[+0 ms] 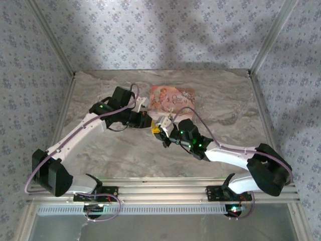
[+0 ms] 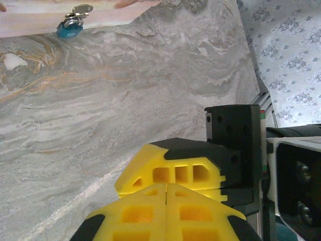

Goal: Unlock the padlock with the key

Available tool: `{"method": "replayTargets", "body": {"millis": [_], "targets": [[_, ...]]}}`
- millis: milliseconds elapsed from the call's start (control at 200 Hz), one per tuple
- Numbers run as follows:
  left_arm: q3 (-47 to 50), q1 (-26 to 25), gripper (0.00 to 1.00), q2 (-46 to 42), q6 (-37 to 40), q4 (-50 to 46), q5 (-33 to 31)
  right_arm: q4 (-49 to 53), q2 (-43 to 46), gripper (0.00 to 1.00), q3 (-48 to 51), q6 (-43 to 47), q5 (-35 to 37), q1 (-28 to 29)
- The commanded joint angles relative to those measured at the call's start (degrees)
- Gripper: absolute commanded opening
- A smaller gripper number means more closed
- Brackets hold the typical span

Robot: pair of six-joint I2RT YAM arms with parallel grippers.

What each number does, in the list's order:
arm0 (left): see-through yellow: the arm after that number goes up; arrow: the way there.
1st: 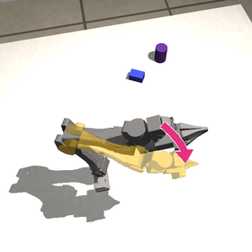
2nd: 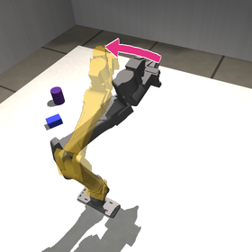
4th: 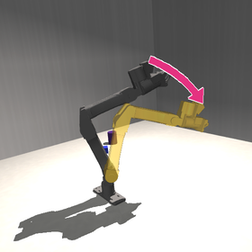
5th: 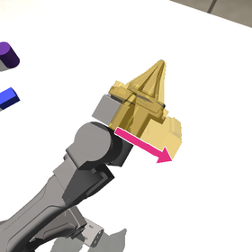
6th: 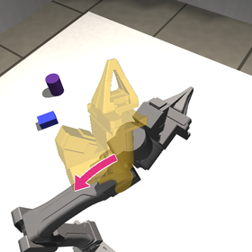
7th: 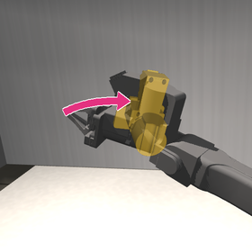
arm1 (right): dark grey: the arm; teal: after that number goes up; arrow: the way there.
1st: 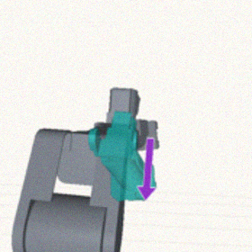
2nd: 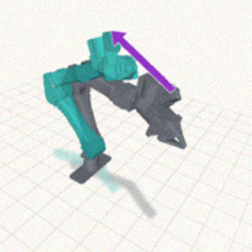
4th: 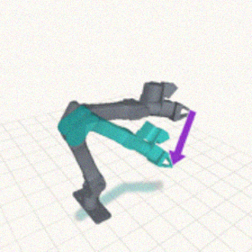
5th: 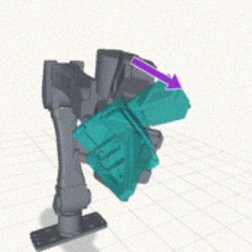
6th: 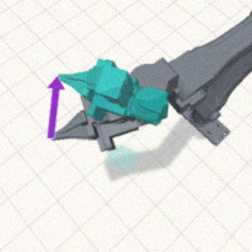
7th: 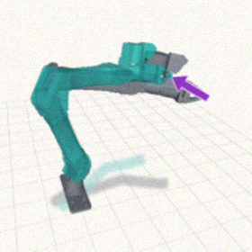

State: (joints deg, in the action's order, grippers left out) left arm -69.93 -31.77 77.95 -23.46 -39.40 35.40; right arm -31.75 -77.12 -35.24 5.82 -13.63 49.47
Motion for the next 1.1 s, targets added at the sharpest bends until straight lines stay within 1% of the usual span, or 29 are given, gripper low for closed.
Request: {"method": "replayTargets", "body": {"millis": [0, 75, 120, 145, 155, 170, 260, 320, 395, 465, 500, 575, 630, 734, 814, 989, 1039, 1094], "targets": [[0.9, 1.8, 0.00, -2.1, 0.3, -0.2, 1.3, 5.6, 2.9, 0.00, -2.5, -0.6, -3.8, -0.8], [0.8, 2.2, 0.01, -2.2, 2.2, 0.1, 2.2, 10.2, 4.0, 0.00, -3.6, -1.4, -7.3, -1.9], [0.5, 2.3, 0.17, -2.3, 4.0, 0.2, 2.4, 14.0, 4.7, 0.00, -4.8, -1.5, -9.4, -2.8], [0.5, 2.3, 0.37, -2.6, 5.1, 0.2, 2.2, 16.5, 5.1, 0.00, -5.5, -1.5, -10.7, -3.2], [0.5, 2.3, 0.42, -2.8, 5.6, 0.3, 2.2, 17.5, 5.2, 0.00, -6.0, -1.4, -11.3, -3.4], [0.5, 2.3, 0.46, -3.1, 6.3, 0.2, 2.0, 19.2, 5.4, 0.00, -6.5, -1.4, -12.0, -3.8], [1.8, 2.3, 0.57, -6.3, 9.5, 4.5, 0.9, 29.5, 6.4, 0.00, -10.3, -0.2, -16.2, -5.7], [3.9, 2.4, 0.60, -9.2, 11.4, 8.2, 0.8, 36.4, 6.6, 0.00, -12.6, 1.0, -18.0, -6.7], [7.4, 2.3, 0.62, -12.2, 14.3, 13.6, 1.9, 42.0, 7.0, 0.00, -14.1, 2.2, -20.5, -7.7], [11.4, 2.3, 0.63, -13.8, 19.3, 18.3, 5.7, 44.9, 7.7, 0.00, -14.5, 3.0, -23.0, -8.6], [12.8, 2.3, 0.63, -13.9, 20.5, 20.3, 7.3, 46.3, 7.9, 0.00, -14.8, 3.5, -24.2, -8.9], [13.6, 2.2, 0.59, -13.2, 21.6, 23.2, 12.1, 49.8, 8.4, 0.00, -15.6, 4.6, -25.9, -9.5], [13.6, 1.4, 0.57, -12.7, 21.8, 24.6, 13.9, 52.5, 8.5, 0.00, -16.3, 5.3, -27.1, -9.8], [13.1, -0.8, 0.52, -11.5, 23.0, 24.5, 14.3, 54.8, 8.7, 0.00, -16.9, 5.6, -28.8, -10.3], [12.4, -1.9, 0.52, -9.4, 21.0, 24.2, 14.3, 54.5, 8.8, 0.00, -16.8, 5.2, -29.6, -10.3], [10.5, -4.9, 0.45, -4.6, 19.6, 22.3, 14.6, 53.5, 9.2, 0.00, -16.9, 4.6, -29.7, -10.3], [10.5, -6.0, 0.45, -3.9, 19.4, 22.3, 13.8, 53.4, 9.4, 0.00, -17.0, 4.5, -29.7, -10.3], [10.5, -7.0, 0.47, -3.4, 19.2, 22.3, 12.2, 53.3, 9.8, 0.00, -16.7, 4.5, -29.5, -10.3]]}}
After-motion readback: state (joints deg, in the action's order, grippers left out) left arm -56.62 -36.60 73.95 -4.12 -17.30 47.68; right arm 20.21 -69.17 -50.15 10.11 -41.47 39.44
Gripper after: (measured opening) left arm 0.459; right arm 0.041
